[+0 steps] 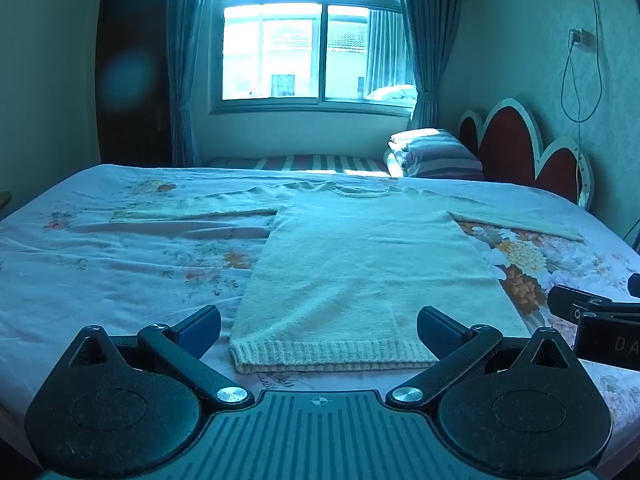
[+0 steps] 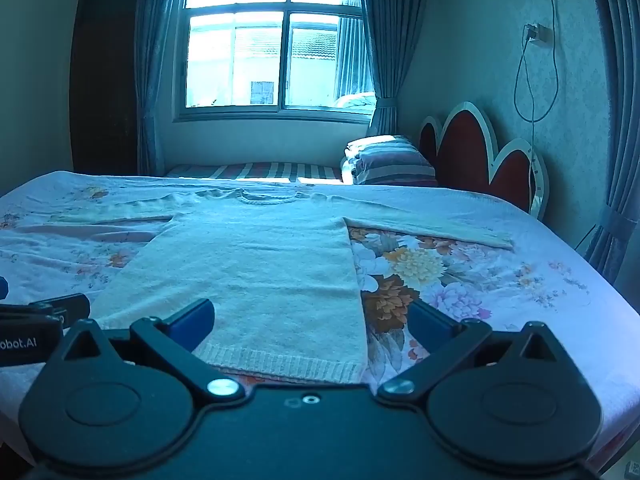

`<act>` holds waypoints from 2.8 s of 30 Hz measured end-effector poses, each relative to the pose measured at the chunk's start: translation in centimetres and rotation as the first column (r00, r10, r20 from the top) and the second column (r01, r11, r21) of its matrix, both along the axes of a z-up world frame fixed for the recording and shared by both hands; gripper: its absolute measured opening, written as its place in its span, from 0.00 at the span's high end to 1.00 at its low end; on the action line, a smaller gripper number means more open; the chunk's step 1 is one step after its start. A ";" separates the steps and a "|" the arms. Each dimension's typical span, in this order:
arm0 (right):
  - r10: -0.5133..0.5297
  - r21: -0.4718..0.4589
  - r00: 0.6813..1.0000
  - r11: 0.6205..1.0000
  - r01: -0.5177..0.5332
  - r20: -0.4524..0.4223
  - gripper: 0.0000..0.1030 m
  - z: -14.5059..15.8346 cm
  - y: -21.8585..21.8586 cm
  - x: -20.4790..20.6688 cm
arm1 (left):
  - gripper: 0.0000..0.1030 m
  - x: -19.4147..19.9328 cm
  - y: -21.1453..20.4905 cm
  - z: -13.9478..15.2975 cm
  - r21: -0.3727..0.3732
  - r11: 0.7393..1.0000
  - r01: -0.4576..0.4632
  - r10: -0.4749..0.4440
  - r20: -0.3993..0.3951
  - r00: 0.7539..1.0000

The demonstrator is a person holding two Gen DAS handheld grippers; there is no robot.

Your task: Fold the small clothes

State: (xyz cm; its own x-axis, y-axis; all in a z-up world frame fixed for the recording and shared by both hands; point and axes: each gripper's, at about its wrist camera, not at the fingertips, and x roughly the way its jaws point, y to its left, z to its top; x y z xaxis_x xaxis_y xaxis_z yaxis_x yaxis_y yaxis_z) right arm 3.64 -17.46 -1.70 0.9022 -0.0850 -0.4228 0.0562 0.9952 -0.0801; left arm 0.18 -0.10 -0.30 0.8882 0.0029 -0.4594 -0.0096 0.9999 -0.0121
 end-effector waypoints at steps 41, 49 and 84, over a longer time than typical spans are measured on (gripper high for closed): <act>-0.002 -0.009 1.000 1.000 0.002 0.007 0.00 0.2 0.6 0.3 | 0.00 0.1 0.2 0.2 -0.004 1.000 0.009 -0.009 0.000 1.000; 0.000 -0.014 1.000 1.000 0.000 0.009 0.00 0.2 0.9 0.5 | 0.00 0.1 0.2 0.2 -0.005 1.000 0.008 -0.008 0.001 1.000; 0.000 -0.013 1.000 1.000 0.000 -0.001 0.00 -0.3 0.9 0.5 | 0.00 0.3 -0.3 0.0 -0.006 1.000 0.004 -0.004 -0.011 1.000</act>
